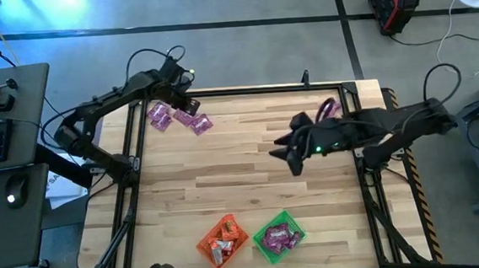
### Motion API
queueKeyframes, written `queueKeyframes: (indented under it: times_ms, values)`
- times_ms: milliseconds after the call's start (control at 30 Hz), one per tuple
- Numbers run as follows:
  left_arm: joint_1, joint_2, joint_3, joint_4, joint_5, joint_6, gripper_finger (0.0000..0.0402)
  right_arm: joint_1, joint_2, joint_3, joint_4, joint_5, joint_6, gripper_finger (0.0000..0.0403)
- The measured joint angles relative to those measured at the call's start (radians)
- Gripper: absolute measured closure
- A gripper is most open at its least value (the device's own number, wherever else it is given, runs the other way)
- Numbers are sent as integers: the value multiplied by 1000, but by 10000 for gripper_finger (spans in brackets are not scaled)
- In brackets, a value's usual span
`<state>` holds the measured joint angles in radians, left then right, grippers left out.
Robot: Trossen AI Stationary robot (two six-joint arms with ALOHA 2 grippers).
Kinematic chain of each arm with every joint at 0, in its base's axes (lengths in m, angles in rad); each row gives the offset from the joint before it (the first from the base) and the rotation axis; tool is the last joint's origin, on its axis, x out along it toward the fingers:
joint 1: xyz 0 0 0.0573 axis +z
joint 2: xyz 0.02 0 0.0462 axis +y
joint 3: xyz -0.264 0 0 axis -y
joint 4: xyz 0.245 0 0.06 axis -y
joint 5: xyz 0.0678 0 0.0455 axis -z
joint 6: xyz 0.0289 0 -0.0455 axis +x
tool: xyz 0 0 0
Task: Sort candy by brand, put in halloween buckets
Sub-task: Put the purple candy into the green basket
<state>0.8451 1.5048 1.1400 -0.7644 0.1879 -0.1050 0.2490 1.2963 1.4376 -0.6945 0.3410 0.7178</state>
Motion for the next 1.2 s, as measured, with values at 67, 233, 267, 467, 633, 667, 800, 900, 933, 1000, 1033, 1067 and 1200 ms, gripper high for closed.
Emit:
queueKeyframes:
  times_ms: [67, 233, 267, 467, 633, 667, 800, 900, 933, 1000, 1033, 1067, 1200]
  values:
    - [-3, 12, 0, 4, -14, 11, 395, 0, -13, 0, 0, 16, 6, 195]
    - [-27, 109, 0, 11, -16, 34, 347, 0, -9, 0, -4, 38, 7, 195]
    - [-31, 131, 0, 24, -17, 41, 333, 0, -4, 0, -4, 39, 8, 195]
    - [-37, 247, 26, 100, -1, 58, 241, 0, 37, 0, -32, 18, 45, 195]
    - [-37, 314, 88, 59, -31, 96, 181, 0, 69, 0, -73, -31, 53, 195]
    - [-37, 321, 92, 62, -40, 105, 173, 0, 74, 0, -82, -33, 53, 195]
    - [-36, 356, 93, 62, -55, 124, 150, 0, 89, 0, -96, -34, 52, 195]
    - [-34, 381, 92, 79, -53, 128, 143, 0, 92, 0, -95, -30, 47, 195]
    - [-31, 389, 93, 92, -44, 129, 143, 0, 92, 0, -95, -30, 44, 195]
    - [-27, 405, 93, 106, -39, 128, 142, -4, 92, 0, -95, -22, 44, 195]
    - [-26, 410, 93, 114, -33, 127, 142, -7, 92, 0, -95, -18, 45, 195]
    - [-26, 414, 93, 123, -26, 126, 142, -9, 92, 0, -95, -18, 48, 195]
    - [-21, 420, 93, 134, 14, 120, 142, -22, 92, 0, -95, -17, 53, 195]
